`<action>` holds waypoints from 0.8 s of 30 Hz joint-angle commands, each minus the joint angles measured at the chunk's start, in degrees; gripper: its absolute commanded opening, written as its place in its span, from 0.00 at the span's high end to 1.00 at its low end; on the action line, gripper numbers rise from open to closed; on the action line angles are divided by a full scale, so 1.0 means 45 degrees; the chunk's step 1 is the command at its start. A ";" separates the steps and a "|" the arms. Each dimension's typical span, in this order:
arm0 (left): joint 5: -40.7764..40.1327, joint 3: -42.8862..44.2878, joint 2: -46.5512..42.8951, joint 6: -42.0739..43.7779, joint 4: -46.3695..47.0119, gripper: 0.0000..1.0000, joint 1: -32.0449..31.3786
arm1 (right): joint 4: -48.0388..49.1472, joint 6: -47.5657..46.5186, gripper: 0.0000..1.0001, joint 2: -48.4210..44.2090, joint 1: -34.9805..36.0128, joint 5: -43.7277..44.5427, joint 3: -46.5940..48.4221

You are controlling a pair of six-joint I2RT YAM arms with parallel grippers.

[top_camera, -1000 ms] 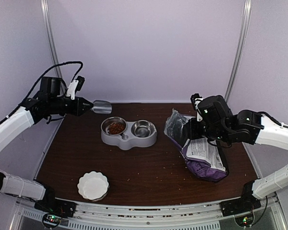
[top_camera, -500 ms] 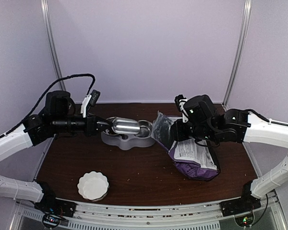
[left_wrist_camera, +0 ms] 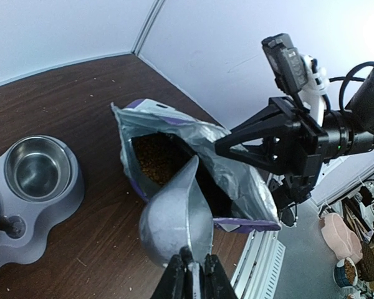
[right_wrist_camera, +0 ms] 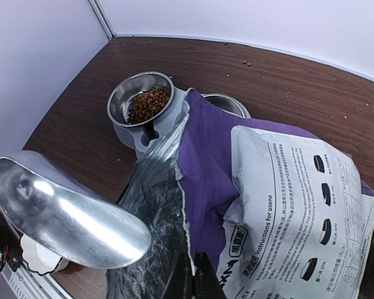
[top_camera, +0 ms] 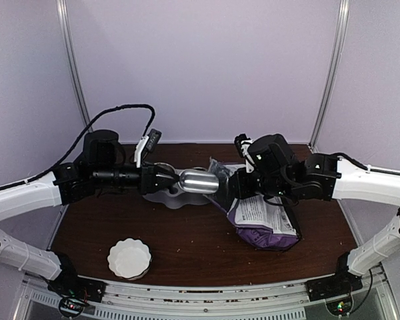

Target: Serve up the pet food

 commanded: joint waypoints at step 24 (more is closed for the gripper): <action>-0.0614 0.1457 0.5510 -0.0929 0.1116 1.00 -0.1614 | -0.0024 -0.0123 0.35 -0.1337 -0.0177 0.1494 -0.0432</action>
